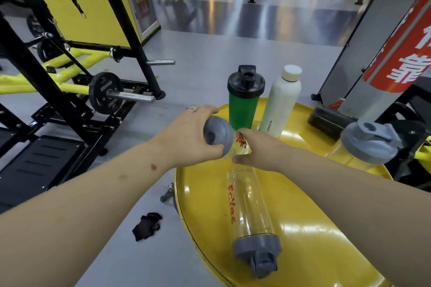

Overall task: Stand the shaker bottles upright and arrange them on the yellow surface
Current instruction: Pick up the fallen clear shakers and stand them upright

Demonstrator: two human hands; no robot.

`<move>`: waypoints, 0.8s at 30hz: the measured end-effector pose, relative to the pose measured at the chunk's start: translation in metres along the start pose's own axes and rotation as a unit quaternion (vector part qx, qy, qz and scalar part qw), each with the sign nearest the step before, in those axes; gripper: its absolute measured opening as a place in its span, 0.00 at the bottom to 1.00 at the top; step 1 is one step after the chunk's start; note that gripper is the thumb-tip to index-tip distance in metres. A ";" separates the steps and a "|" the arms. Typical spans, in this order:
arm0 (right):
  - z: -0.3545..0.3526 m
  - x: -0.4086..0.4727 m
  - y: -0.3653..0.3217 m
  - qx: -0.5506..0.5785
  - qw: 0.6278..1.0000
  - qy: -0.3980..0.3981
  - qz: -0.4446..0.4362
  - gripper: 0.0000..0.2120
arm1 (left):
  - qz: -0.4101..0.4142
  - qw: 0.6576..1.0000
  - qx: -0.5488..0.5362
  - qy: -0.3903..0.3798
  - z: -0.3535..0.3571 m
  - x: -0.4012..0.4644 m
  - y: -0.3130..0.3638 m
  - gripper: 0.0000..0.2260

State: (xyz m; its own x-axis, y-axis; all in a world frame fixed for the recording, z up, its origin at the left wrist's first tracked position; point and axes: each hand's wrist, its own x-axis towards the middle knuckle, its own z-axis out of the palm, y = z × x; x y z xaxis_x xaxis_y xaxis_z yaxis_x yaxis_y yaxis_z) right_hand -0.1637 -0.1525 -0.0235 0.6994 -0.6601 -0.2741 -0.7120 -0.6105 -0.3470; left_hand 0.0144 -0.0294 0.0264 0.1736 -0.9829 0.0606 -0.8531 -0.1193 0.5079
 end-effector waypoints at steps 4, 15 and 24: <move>0.000 0.001 0.000 0.048 0.999 0.015 -0.014 0.33 | 0.006 1.000 0.007 0.020 0.002 0.012 0.011 0.30; -0.038 -0.015 -0.007 0.233 0.968 0.047 -0.080 0.54 | 0.013 0.999 -0.024 -0.036 -0.009 0.036 0.026 0.33; -0.038 -0.022 -0.007 0.207 0.973 0.074 -0.072 0.44 | 0.008 0.997 -0.061 -0.054 0.012 0.035 0.021 0.48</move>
State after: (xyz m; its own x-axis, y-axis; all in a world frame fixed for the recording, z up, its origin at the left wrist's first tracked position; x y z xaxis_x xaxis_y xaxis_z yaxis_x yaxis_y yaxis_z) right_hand -0.1769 -0.1505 0.0194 0.7520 -0.6549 -0.0747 -0.4998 -0.4926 -0.7124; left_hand -0.0035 -0.0682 0.0286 0.1018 -0.9946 -0.0202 -0.7881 -0.0930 0.6085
